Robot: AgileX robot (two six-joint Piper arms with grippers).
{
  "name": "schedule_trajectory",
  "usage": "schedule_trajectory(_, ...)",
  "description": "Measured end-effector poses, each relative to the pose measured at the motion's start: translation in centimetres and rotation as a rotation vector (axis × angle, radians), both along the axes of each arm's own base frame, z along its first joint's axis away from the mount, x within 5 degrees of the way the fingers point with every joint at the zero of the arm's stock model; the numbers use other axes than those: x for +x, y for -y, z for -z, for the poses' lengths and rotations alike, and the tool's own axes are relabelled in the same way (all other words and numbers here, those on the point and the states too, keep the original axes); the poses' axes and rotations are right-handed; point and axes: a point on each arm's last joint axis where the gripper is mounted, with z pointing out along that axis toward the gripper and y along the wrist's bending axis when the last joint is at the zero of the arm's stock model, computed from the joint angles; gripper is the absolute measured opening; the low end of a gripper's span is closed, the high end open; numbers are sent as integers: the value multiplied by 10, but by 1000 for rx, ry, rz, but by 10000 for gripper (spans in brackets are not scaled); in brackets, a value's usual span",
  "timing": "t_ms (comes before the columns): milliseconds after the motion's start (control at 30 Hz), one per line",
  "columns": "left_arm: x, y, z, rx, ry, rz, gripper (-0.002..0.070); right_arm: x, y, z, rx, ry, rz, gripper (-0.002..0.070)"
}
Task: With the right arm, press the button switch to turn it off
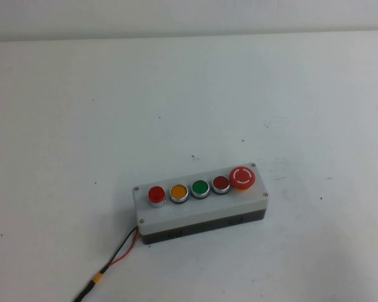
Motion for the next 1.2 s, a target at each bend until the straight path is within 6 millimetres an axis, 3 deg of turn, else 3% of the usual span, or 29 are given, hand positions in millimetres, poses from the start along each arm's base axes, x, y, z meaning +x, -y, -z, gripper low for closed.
schedule_trajectory(200, 0, 0, 0, 0, 0, 0, -2, -26, 11, 24, 75, 124, 90, -17)
schedule_trajectory(400, 0, 0, 0, 0, 0, 0, -2, -37, 13, 21, 120, 227, 111, -17)
schedule_trajectory(767, 0, 0, 0, 0, 0, 0, -2, -46, 12, 39, 98, 55, 107, -17)
schedule_trajectory(1200, 0, 0, 0, 0, 0, 0, -2, -47, 11, 40, 126, 45, 106, -17)
